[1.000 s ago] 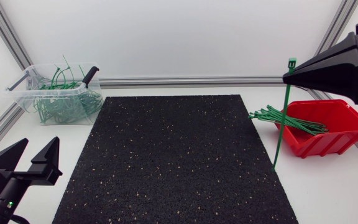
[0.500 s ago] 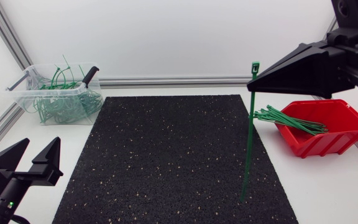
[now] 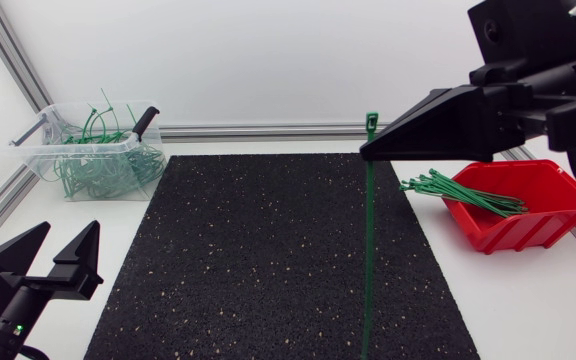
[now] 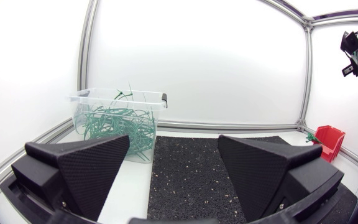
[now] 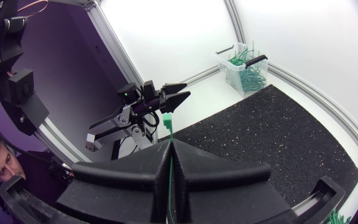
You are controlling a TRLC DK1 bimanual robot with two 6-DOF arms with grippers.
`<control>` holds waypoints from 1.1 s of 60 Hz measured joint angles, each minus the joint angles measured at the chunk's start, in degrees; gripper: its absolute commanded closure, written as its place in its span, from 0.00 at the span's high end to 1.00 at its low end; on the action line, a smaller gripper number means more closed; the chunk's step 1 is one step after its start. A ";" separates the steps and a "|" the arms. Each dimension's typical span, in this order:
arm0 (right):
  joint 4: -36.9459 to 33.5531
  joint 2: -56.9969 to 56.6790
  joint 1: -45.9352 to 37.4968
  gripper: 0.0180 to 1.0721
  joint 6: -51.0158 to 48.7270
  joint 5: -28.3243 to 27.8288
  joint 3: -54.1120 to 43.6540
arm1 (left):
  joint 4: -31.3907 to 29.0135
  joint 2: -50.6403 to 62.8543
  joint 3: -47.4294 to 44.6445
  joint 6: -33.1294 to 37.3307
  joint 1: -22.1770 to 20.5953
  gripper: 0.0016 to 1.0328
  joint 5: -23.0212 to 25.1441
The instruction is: Take a green cable tie from the red box, thread the tail through the head to close it, then place it in the transparent bin on the left.
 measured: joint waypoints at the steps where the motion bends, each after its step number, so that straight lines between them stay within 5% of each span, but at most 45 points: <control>1: 0.26 0.22 0.17 0.06 0.15 -0.28 -0.04 | 0.02 -0.02 0.00 0.00 0.00 0.96 0.00; 66: 10.97 9.07 9.79 0.06 9.49 -5.35 2.73 | 0.02 -0.02 0.00 0.00 -1.86 0.96 0.00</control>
